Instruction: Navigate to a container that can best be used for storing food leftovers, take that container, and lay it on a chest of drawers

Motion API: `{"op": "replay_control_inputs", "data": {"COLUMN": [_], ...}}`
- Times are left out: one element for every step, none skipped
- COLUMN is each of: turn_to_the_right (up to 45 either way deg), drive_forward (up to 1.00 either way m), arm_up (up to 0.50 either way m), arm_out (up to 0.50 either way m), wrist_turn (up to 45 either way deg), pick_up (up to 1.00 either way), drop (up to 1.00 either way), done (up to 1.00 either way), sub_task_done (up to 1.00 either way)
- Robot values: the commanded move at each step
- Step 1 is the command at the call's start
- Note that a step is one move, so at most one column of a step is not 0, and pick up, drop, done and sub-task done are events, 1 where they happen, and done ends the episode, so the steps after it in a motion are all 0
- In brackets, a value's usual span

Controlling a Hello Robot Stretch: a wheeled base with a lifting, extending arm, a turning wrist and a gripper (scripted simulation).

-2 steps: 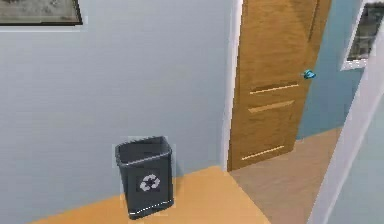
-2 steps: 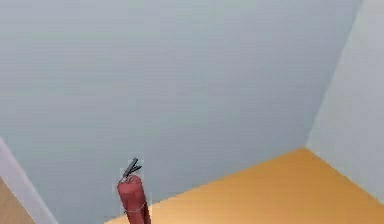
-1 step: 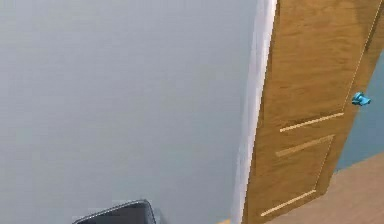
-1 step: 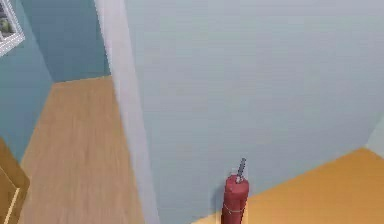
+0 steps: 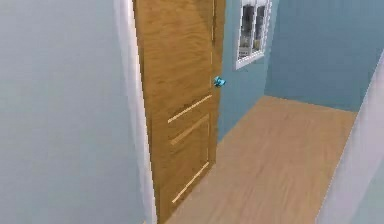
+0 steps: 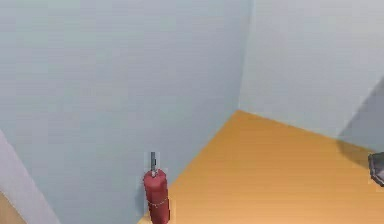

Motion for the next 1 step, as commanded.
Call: {"op": "replay_control_inputs", "data": {"turn_to_the_right": [0.0], "drive_forward": [0.55], "arm_up": [0.0], "arm_out": [0.0], "wrist_turn": [0.0], "pick_up": [0.0], "drop": [0.0], "done": [0.0], "sub_task_done": [0.0]}}
